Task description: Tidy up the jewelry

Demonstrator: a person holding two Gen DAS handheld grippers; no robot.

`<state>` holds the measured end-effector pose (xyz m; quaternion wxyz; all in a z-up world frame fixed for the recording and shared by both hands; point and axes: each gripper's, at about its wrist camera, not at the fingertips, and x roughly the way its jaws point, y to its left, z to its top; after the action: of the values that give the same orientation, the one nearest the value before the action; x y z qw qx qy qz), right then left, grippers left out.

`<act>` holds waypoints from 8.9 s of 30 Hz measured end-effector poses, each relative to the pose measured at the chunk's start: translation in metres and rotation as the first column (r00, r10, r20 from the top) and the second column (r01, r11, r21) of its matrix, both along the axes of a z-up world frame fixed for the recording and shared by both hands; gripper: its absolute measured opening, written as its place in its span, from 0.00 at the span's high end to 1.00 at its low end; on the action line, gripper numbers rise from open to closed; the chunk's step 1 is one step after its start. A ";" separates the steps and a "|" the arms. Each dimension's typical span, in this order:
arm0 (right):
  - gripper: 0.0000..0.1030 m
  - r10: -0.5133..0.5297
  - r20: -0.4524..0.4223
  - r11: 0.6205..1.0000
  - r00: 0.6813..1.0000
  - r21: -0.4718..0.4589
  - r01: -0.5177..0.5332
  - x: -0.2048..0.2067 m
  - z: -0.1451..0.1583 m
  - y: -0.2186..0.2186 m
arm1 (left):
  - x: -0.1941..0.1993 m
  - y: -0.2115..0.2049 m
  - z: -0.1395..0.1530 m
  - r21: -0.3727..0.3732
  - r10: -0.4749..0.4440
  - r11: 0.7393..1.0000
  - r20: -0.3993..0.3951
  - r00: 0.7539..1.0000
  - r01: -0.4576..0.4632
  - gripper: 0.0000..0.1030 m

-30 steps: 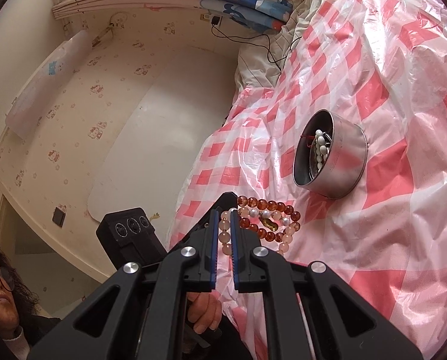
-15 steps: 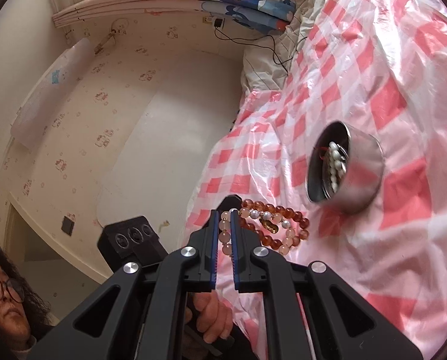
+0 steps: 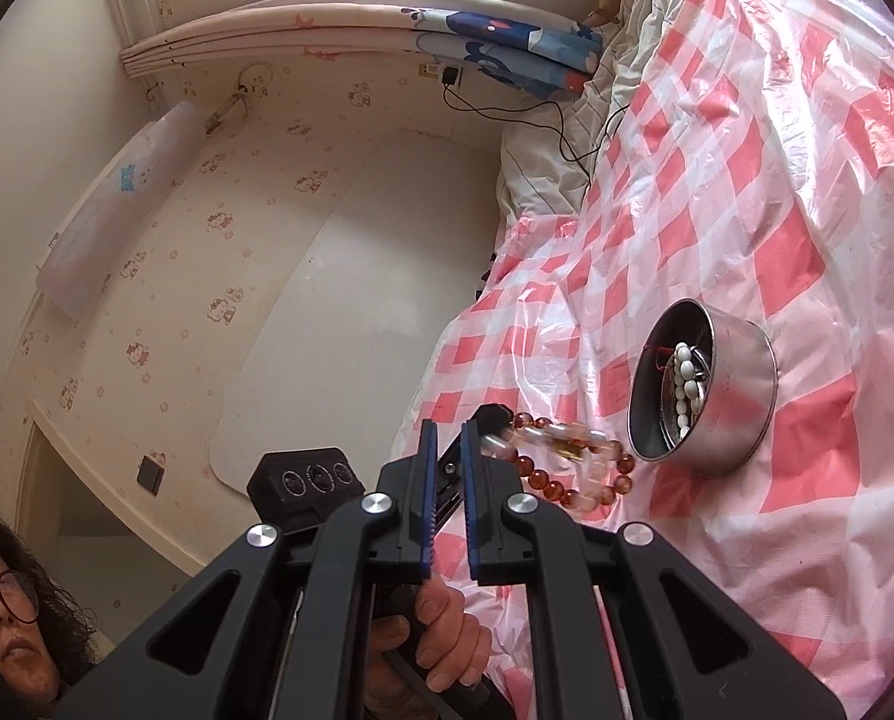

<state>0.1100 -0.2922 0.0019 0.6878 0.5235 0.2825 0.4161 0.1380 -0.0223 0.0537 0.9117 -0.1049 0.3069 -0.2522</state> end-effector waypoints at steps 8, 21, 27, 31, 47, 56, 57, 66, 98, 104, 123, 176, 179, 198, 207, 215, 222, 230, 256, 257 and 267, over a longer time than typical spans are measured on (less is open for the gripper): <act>0.86 -0.024 -0.070 0.973 0.997 -0.232 0.007 -0.001 -0.003 0.004 | 0.001 0.003 0.001 -0.032 0.006 0.999 -0.002 1.000 -0.006 0.90; 0.75 0.020 0.004 0.298 1.000 -0.954 -0.002 -0.001 -0.024 0.117 | -0.006 0.011 0.004 -0.048 0.005 0.999 -0.003 1.000 -0.005 0.90; 0.92 0.013 -0.029 0.499 0.999 -0.866 -0.032 -0.009 -0.019 0.092 | -0.007 0.013 0.006 -0.048 0.007 0.999 0.002 1.000 -0.007 0.90; 0.92 0.003 -0.020 0.839 1.000 -0.544 -0.013 -0.014 -0.005 0.046 | -0.007 0.015 0.007 -0.059 0.012 0.998 -0.003 1.000 -0.012 0.90; 0.92 -0.061 0.000 0.997 0.998 -0.050 0.061 -0.002 0.011 -0.011 | 0.010 -0.013 0.004 -0.023 -0.028 0.999 -0.006 1.000 0.028 0.90; 0.92 -0.076 -0.009 0.996 0.997 -0.040 0.075 0.016 0.014 -0.016 | 0.024 -0.017 -0.002 -0.044 -0.039 0.998 -0.036 0.999 0.038 0.90; 0.92 -0.074 -0.011 0.996 0.997 -0.040 0.074 0.018 0.013 -0.015 | 0.027 -0.019 -0.004 -0.048 -0.046 0.998 -0.046 0.998 0.044 0.90; 0.92 -0.039 -0.040 0.998 0.998 -0.059 0.037 0.040 0.008 0.002 | 0.052 -0.009 -0.025 -0.011 0.042 0.999 -0.158 0.986 -0.045 0.89; 0.26 -0.186 -0.042 0.797 0.982 -0.590 0.126 0.040 0.011 0.029 | 0.014 0.003 0.002 0.259 0.269 0.927 0.044 0.962 -0.271 0.20; 0.13 -0.243 0.003 0.648 0.970 -0.744 0.165 0.023 0.019 0.034 | 0.001 0.009 0.006 0.279 0.291 0.913 0.068 0.954 -0.299 0.11; 0.07 -0.313 0.188 0.256 0.931 -0.927 0.274 -0.081 0.012 0.051 | -0.060 0.008 -0.019 0.325 0.255 0.915 -0.004 0.967 -0.240 0.07; 0.07 -0.345 0.297 0.093 0.890 -0.933 0.348 -0.089 0.017 0.061 | -0.063 -0.006 -0.031 0.389 0.249 0.894 -0.019 0.968 -0.222 0.07; 0.07 -0.344 0.296 0.095 0.891 -0.933 0.347 -0.089 0.017 0.061 | -0.064 -0.006 -0.031 0.389 0.249 0.894 -0.018 0.968 -0.223 0.07; 0.07 -0.347 0.292 0.104 0.891 -0.932 0.346 -0.089 0.016 0.059 | -0.064 -0.010 -0.031 0.395 0.243 0.892 -0.011 0.970 -0.219 0.07; 0.07 -0.346 0.296 0.097 0.890 -0.932 0.348 -0.089 0.013 0.059 | -0.064 -0.006 -0.027 0.373 0.241 0.901 -0.012 0.970 -0.219 0.07; 0.07 -0.350 0.294 0.095 0.889 -0.933 0.346 -0.088 0.013 0.058 | -0.064 -0.006 -0.024 0.376 0.241 0.900 -0.009 0.970 -0.221 0.07; 0.07 -0.351 0.291 0.098 0.890 -0.934 0.344 -0.087 0.012 0.056 | -0.062 -0.003 -0.027 0.375 0.234 0.905 -0.043 0.971 -0.202 0.07; 0.07 -0.351 0.288 0.101 0.891 -0.934 0.342 -0.086 0.012 0.057 | -0.062 -0.003 -0.029 0.371 0.233 0.907 -0.046 0.971 -0.200 0.07; 0.07 -0.346 0.280 0.110 0.896 -0.936 0.335 -0.084 0.010 0.060 | -0.058 -0.003 -0.032 0.366 0.230 0.912 -0.088 0.969 -0.183 0.07; 0.07 -0.346 0.281 0.110 0.895 -0.936 0.336 -0.084 0.010 0.060 | -0.058 -0.003 -0.032 0.365 0.230 0.913 -0.088 0.969 -0.183 0.07; 0.07 -0.345 0.278 0.112 0.896 -0.936 0.333 -0.083 0.010 0.062 | -0.057 -0.005 -0.033 0.367 0.227 0.913 -0.093 0.969 -0.178 0.07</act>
<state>0.0267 -0.2306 0.0121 0.9340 0.0257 0.3554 -0.0255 0.0806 -0.0273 0.0205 0.9141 0.0137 0.3953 -0.0891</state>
